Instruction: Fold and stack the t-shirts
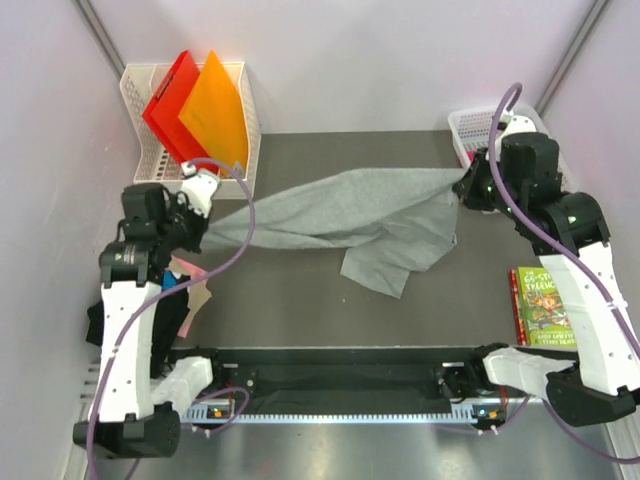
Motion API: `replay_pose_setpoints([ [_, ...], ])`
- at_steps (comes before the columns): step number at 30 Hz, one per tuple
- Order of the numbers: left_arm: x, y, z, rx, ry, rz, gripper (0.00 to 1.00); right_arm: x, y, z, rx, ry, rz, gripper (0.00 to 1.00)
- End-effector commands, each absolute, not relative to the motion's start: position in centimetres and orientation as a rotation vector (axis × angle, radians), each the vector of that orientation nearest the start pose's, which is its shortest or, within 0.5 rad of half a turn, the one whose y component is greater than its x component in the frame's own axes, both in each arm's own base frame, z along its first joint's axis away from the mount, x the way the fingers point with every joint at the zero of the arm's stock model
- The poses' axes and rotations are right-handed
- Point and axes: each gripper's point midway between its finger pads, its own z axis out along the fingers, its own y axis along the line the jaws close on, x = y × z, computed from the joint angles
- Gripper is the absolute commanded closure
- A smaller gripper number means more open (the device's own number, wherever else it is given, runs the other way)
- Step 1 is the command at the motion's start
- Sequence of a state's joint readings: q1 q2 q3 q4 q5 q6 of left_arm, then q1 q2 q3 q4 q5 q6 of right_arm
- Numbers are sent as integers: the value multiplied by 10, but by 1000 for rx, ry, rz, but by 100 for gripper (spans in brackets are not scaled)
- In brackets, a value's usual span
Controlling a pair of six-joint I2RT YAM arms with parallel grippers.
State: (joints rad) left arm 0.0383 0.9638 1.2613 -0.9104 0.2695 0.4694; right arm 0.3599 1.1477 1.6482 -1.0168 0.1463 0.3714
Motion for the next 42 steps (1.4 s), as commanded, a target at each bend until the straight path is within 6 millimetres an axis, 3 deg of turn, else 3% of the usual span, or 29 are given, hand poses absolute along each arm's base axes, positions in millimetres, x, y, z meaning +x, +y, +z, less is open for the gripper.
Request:
replay_pose_setpoints([
  [1,252,-27,220,704,2259,-128,100,264,87,334,118,2186,246,100],
  [2,246,-31,215,734,2272,-168,97,260,86,328,116,2208,241,100],
  [3,235,-34,207,753,2319,-205,74,257,85,315,120,2243,231,100],
  [4,230,-35,202,768,2344,-229,65,253,85,309,116,2262,234,100],
  [7,219,-35,187,799,2406,-258,56,247,84,296,119,2295,227,100],
  [10,218,-34,177,774,2452,-270,57,248,86,289,123,2313,234,100],
  [15,221,-34,167,751,2504,-301,70,252,95,275,111,2354,262,100],
  [19,216,-20,120,682,2671,-222,60,254,104,266,102,2372,312,100],
  [20,227,-16,114,664,2655,-177,59,253,104,266,101,2373,313,100],
  [22,230,-10,96,652,2693,-145,58,253,104,265,94,2372,309,100],
  [28,249,-16,78,626,2709,-174,59,253,102,269,81,2368,298,100],
  [33,269,-8,65,638,2688,-100,59,252,104,269,85,2372,313,100],
  [42,275,-2,47,641,2763,-77,63,254,105,270,100,2377,311,100],
])
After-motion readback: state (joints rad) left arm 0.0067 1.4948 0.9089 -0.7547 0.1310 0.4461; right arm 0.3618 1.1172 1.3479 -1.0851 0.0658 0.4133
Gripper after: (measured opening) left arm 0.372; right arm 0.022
